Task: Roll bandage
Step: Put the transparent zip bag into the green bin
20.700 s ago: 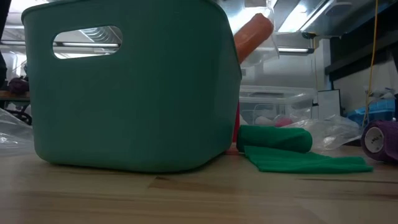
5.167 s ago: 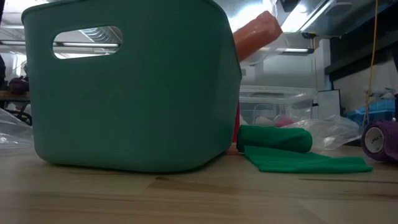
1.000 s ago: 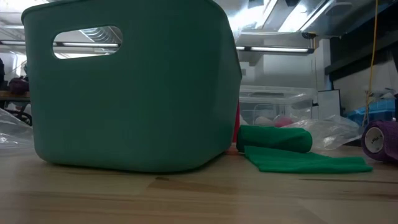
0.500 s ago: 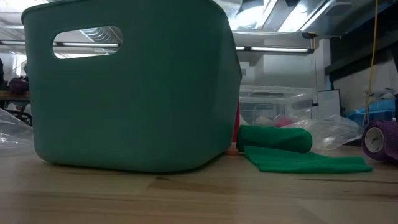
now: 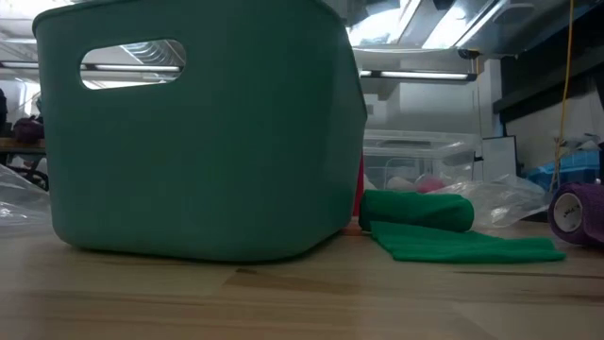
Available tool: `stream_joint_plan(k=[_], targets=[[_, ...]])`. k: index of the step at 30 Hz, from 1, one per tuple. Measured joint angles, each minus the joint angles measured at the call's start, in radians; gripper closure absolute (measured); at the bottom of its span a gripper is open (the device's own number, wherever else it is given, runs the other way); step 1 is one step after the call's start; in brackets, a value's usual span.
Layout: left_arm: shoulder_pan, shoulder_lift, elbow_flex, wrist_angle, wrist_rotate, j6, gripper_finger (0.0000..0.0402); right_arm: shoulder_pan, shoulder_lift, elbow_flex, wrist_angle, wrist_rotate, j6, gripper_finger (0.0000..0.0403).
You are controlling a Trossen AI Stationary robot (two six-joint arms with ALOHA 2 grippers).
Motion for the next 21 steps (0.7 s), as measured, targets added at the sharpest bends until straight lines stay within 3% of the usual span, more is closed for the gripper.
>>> stream_joint_plan(k=[13,21], targets=[[0.05,0.001,-0.084,0.117,-0.017,-0.003,0.0395,0.0,0.0,0.0,0.0,0.0,0.0,0.0299],[0.061,0.001,-0.084,0.129,-0.027,-0.114,0.0287,0.0,0.0,0.0,0.0,0.0,0.0,0.0299]])
